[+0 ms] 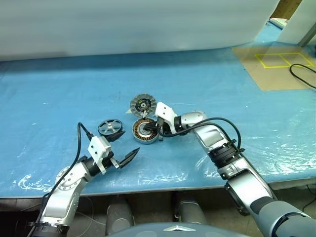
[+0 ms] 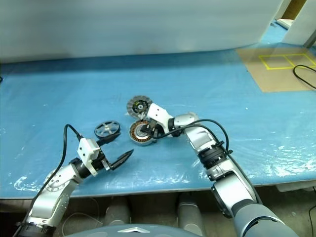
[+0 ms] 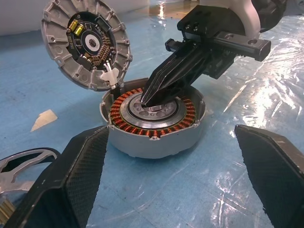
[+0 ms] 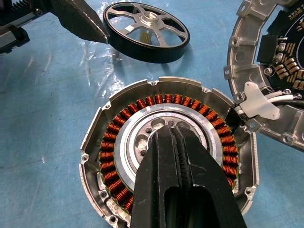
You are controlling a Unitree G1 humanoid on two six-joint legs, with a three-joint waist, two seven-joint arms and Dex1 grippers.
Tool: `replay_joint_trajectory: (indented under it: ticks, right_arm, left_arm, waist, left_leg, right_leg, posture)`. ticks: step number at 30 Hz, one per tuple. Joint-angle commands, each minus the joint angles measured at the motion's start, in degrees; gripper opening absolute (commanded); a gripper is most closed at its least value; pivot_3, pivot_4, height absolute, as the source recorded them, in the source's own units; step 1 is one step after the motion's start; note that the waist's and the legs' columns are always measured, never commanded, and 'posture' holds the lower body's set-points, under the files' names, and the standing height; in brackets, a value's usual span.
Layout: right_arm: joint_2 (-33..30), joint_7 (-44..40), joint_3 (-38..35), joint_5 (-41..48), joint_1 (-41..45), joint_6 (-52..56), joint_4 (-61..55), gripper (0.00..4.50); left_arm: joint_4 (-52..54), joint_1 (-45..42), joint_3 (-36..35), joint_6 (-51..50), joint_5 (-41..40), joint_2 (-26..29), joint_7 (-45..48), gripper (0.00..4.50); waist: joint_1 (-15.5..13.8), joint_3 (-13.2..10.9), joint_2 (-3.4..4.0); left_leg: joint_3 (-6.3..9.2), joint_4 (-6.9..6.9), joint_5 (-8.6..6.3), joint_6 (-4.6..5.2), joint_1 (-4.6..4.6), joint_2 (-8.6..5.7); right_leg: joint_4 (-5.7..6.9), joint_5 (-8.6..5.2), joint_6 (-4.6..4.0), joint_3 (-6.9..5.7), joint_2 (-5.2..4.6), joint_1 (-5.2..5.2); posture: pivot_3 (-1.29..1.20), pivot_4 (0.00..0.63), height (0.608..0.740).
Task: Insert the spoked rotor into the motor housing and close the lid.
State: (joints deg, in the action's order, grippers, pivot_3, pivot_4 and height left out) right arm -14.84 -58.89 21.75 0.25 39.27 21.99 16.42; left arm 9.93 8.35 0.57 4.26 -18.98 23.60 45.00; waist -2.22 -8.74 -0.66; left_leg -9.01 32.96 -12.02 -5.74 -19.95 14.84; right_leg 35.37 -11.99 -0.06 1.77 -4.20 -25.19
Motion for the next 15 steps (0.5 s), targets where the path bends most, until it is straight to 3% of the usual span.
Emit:
replay_joint_trajectory:
  ticks: [1,15]
  right_arm:
    - [0.85,-0.47,-0.16,1.77,-1.07,-0.08,-1.64,0.02]
    - [1.5,1.51,-0.75,1.83,-1.13,-1.84,-1.23,0.02]
  left_arm:
    - [0.7,0.08,0.25,-0.03,-0.06,0.23,0.26,4.5]
    - [0.9,-0.05,0.59,-0.63,0.02,0.23,0.36,4.5]
  waist:
    - [0.01,0.0,0.0]
    - [-0.13,-0.01,0.01]
  left_leg:
    - [0.0,0.0,0.0,0.0,0.0,0.0]
    - [0.0,0.0,0.01,-0.02,-0.04,-0.01]
  right_leg:
    - [0.0,0.0,0.0,0.0,0.0,0.0]
    - [-0.02,0.0,0.0,-0.01,-0.01,-0.02]
  posture:
    - [0.0,0.15,0.74]
    - [0.0,0.15,0.74]
